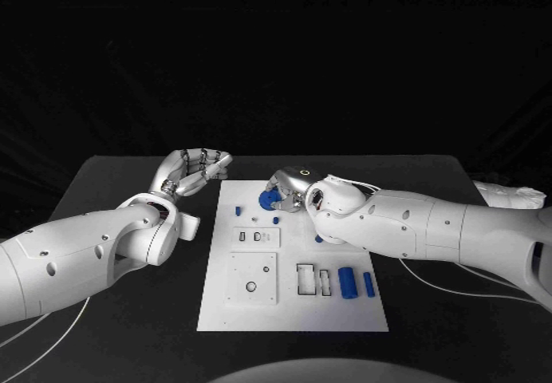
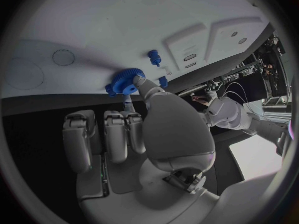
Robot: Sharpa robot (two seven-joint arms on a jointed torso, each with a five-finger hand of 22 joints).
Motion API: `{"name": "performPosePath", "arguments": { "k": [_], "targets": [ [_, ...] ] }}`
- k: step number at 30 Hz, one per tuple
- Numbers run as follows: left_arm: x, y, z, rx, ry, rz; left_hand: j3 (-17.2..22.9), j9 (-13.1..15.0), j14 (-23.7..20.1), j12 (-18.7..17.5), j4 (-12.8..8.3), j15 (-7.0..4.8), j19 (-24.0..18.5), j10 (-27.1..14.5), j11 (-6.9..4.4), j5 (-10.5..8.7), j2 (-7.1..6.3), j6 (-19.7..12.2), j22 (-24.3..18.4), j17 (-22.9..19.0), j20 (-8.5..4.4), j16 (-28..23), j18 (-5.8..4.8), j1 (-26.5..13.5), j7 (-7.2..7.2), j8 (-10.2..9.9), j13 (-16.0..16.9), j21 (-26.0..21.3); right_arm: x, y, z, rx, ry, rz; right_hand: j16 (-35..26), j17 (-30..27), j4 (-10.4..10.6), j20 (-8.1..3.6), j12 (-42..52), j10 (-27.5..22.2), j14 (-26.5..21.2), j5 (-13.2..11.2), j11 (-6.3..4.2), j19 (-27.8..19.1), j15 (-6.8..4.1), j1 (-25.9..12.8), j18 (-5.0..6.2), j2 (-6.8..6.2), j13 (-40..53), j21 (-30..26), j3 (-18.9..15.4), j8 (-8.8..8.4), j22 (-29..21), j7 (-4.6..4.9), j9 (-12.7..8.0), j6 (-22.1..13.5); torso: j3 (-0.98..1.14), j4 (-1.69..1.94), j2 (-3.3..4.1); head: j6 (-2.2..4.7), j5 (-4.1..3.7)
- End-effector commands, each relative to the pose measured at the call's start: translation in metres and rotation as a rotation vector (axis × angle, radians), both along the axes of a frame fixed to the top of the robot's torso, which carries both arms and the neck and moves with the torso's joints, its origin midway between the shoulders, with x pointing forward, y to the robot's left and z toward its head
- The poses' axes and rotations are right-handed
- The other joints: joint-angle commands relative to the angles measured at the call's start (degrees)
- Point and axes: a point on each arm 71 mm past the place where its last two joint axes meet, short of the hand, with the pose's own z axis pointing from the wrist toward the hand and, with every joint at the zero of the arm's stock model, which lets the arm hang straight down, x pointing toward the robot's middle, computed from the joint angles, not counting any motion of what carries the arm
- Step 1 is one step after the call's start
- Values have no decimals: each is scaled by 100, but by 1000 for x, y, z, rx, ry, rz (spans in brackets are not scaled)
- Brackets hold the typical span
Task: Assemble the parts on the task board
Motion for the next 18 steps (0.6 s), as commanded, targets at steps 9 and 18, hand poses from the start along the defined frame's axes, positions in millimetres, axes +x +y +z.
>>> {"name": "performPosePath", "arguments": {
  "k": [9,18],
  "targets": [
    [0,-2,1,-1,-8,-10,-41,6,-38,-20,9,7,-1,48,0,22,15,-10,-6,6,16,-27,65,22,72,37,-1,-32,-1,1,-6,-52,35,-14,23,1509,7,-67,16,600,601,-31,-15,599,-34,-21,-82,73,1507,26,-23,20,1507,32,27,54,-1,3,0,-6,4],
    [0,-2,1,-1,-8,-10,-41,6,-38,-20,9,7,-1,48,0,22,15,-10,-6,6,16,-27,65,22,72,37,-1,-32,0,1,-6,-60,35,-19,23,1509,6,-55,16,600,601,-34,52,599,-1,-23,-82,76,1507,26,-29,32,1507,74,42,106,-1,-6,1,-13,8]
  ]
}}
